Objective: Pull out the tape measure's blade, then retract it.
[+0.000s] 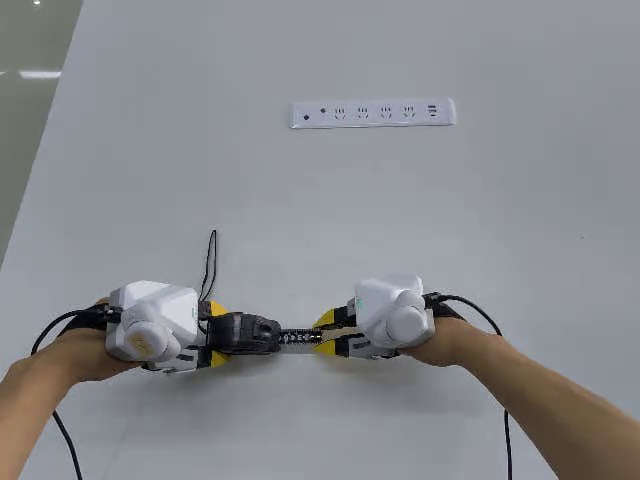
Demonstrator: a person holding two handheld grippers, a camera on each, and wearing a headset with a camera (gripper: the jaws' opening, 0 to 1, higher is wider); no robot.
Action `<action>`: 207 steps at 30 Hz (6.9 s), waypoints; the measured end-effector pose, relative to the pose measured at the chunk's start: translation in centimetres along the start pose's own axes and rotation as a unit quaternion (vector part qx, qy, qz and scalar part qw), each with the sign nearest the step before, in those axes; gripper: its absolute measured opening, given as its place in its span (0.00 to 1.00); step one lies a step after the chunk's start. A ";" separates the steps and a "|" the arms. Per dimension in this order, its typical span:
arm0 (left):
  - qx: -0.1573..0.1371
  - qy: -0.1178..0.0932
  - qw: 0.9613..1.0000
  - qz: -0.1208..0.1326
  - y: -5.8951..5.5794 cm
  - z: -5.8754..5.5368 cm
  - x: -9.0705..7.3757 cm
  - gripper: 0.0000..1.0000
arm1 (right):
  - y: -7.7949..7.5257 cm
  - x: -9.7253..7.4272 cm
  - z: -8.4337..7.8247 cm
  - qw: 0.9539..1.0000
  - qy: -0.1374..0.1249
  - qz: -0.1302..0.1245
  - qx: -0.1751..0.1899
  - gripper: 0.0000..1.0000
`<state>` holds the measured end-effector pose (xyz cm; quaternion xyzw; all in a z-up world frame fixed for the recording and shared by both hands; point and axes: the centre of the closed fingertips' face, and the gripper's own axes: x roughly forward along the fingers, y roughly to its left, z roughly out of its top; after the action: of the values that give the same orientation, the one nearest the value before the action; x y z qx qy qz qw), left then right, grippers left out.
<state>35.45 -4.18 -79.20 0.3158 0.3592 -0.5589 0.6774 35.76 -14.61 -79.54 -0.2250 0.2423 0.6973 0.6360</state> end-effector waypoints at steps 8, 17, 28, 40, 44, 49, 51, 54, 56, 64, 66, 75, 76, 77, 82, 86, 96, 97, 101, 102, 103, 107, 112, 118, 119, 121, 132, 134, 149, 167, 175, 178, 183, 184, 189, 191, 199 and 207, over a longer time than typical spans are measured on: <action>0.000 0.001 1.000 0.000 0.0 -0.1 0.0 0.29 | 0.0 -0.2 -0.2 1.000 0.001 -0.001 -0.001 0.11; 0.000 0.001 1.000 0.000 0.0 -0.3 0.1 0.29 | 0.0 -0.5 -0.5 1.000 0.002 -0.001 -0.001 0.11; -0.001 0.001 1.000 0.000 0.0 -0.3 0.1 0.29 | -0.1 -0.9 -0.8 1.000 0.004 -0.001 0.000 0.11; -0.002 0.000 1.000 -0.001 0.0 -0.3 0.1 0.29 | -0.1 -1.4 -1.0 1.000 0.004 -0.002 -0.001 0.12; -0.003 0.001 1.000 -0.001 0.0 -0.3 0.2 0.29 | -0.2 -1.4 -0.9 1.000 0.004 -0.003 -0.002 0.11; -0.004 0.002 1.000 -0.001 0.0 -0.1 0.0 0.29 | -0.1 -1.5 -0.9 1.000 0.003 -0.002 -0.003 0.11; -0.004 0.002 1.000 -0.001 0.0 -0.1 0.0 0.29 | -0.1 -1.6 -0.9 1.000 0.003 -0.001 -0.004 0.11; -0.004 0.001 1.000 -0.001 0.0 -0.1 0.0 0.29 | -0.1 -1.8 -1.0 1.000 0.004 -0.001 -0.004 0.11; -0.005 0.001 1.000 -0.001 0.0 -0.2 0.1 0.29 | -0.1 -2.0 -1.2 1.000 0.005 -0.001 -0.003 0.11; -0.004 0.001 1.000 -0.001 0.0 -0.3 0.1 0.29 | -0.1 -2.2 -1.4 1.000 0.007 -0.002 -0.004 0.12; -0.004 0.001 1.000 0.000 0.0 -0.3 0.1 0.29 | -0.1 -2.3 -1.4 1.000 0.008 -0.002 -0.004 0.12; -0.005 0.002 1.000 0.000 0.0 -0.3 0.0 0.29 | -0.2 -2.6 -1.6 1.000 0.008 -0.001 -0.006 0.12; -0.005 0.002 1.000 -0.001 0.0 -0.3 0.0 0.29 | -0.2 -2.6 -1.6 1.000 0.008 -0.001 -0.006 0.12; -0.004 0.003 1.000 -0.001 0.0 -0.3 0.0 0.29 | -0.2 -2.7 -1.6 1.000 0.009 -0.001 -0.006 0.12; -0.004 0.004 1.000 -0.002 0.0 -0.3 0.0 0.29 | -0.2 -2.9 -1.8 1.000 0.010 -0.001 -0.007 0.12; -0.003 0.005 1.000 -0.003 0.0 -0.4 0.0 0.29 | -0.2 -3.1 -1.9 1.000 0.010 -0.001 -0.006 0.12; -0.004 0.006 1.000 -0.003 0.0 -0.3 -0.1 0.29 | -0.2 -3.4 -2.1 1.000 0.010 -0.002 -0.006 0.12; -0.004 0.006 1.000 -0.003 0.0 -0.3 -0.1 0.29 | -0.2 -3.4 -2.2 1.000 0.010 -0.002 -0.006 0.12; -0.005 0.006 1.000 -0.003 0.0 -0.2 -0.1 0.29 | -0.2 -3.6 -2.3 1.000 0.011 -0.002 -0.006 0.12; -0.005 0.006 1.000 -0.003 0.0 -0.2 -0.2 0.29 | -0.2 -3.6 -2.3 1.000 0.011 -0.002 -0.005 0.12; -0.005 0.006 1.000 -0.003 0.0 -0.2 -0.2 0.29 | -0.2 -3.6 -2.3 1.000 0.011 -0.002 -0.004 0.12; -0.005 0.006 1.000 -0.003 -0.1 -0.1 -0.2 0.29 | -0.2 -3.8 -2.5 1.000 0.012 -0.003 -0.005 0.12; -0.006 0.006 1.000 -0.003 -0.1 -0.1 -0.3 0.29 | -0.2 -3.9 -2.4 1.000 0.011 -0.004 -0.006 0.12; -0.007 0.006 1.000 -0.003 -0.1 -0.1 -0.3 0.29 | -0.2 -4.1 -2.5 1.000 0.011 -0.005 -0.006 0.12; -0.007 0.006 1.000 -0.003 -0.1 -0.1 -0.3 0.29 | -0.3 -4.1 -2.6 1.000 0.011 -0.005 -0.006 0.12; -0.007 0.006 1.000 -0.003 -0.1 -0.1 -0.3 0.29 | -0.2 -4.2 -2.7 1.000 0.012 -0.005 -0.005 0.12; -0.006 0.007 1.000 -0.003 0.0 -0.3 0.0 0.29 | -0.2 -4.6 -3.2 1.000 0.014 -0.003 -0.006 0.11; -0.006 0.007 1.000 -0.003 0.0 -0.3 0.0 0.29 | -0.2 -4.7 -3.1 1.000 0.014 -0.003 -0.005 0.11; -0.005 0.010 1.000 -0.004 -0.1 -0.4 0.0 0.29 | -0.2 -5.3 -3.6 1.000 0.016 -0.001 -0.005 0.11; -0.006 0.013 1.000 -0.004 -0.1 -0.3 -0.1 0.29 | -0.3 -6.4 -4.1 1.000 0.017 -0.001 -0.003 0.11; -0.006 0.014 1.000 -0.003 0.0 -0.4 -0.1 0.29 | -0.2 -6.9 -4.1 1.000 0.016 0.000 -0.001 0.11; -0.006 0.014 1.000 -0.003 0.0 -0.5 -0.1 0.29 | -0.2 -7.0 -4.2 1.000 0.015 -0.001 -0.001 0.11; -0.005 0.015 1.000 -0.004 -0.1 -0.5 -0.1 0.29 | -0.2 -7.3 -4.2 1.000 0.015 -0.001 0.000 0.11; -0.005 0.015 1.000 -0.004 -0.1 -0.4 -0.1 0.29 | -0.2 -7.3 -4.3 1.000 0.015 -0.001 0.001 0.11; -0.005 0.017 1.000 -0.004 -0.1 -0.4 -0.2 0.29 | -0.1 -7.5 -4.4 1.000 0.015 -0.001 0.003 0.11; -0.004 0.017 1.000 -0.004 -0.2 -0.4 -0.2 0.29 | -0.1 -7.6 -4.5 1.000 0.016 -0.001 0.003 0.11; -0.004 0.018 1.000 -0.004 -0.2 -0.4 -0.2 0.29 | -0.1 -8.0 -4.8 1.000 0.017 -0.002 0.004 0.11; -0.005 0.019 1.000 -0.004 -0.2 -0.6 -0.1 0.28 | -0.2 -8.4 -5.1 1.000 0.019 -0.002 0.004 0.11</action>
<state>35.17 -3.64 -79.47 0.3214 0.3759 -0.5540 0.6697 36.70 -24.34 -78.34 -0.2358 0.2566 0.6904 0.6340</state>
